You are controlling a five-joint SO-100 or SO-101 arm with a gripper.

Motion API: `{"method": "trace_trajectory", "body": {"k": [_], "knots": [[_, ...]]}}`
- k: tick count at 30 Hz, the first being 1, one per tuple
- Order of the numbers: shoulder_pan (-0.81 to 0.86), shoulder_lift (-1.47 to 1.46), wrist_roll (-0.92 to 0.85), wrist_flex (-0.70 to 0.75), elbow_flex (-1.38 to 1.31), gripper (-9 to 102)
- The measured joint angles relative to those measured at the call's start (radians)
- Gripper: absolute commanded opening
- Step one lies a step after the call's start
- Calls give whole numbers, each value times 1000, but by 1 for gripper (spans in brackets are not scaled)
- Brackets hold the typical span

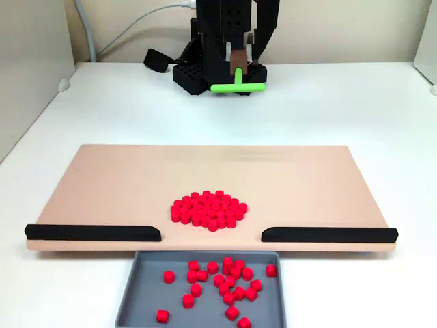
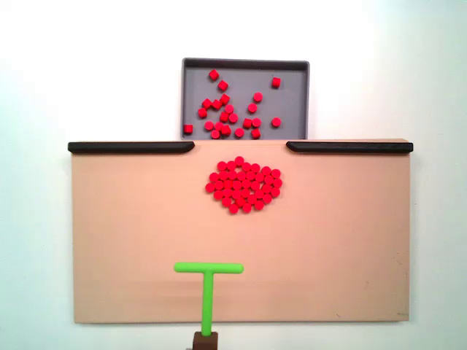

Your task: Gather the right side granules

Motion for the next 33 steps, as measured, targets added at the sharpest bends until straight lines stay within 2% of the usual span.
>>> {"method": "trace_trajectory", "body": {"k": [2, 6, 8, 33], "knots": [[9, -2, -6, -6, 0, 0], [44, -9, -195, -14, 0, 0], [48, -9, -222, -14, 0, 0], [46, -9, -235, -14, 0, 0]]}}
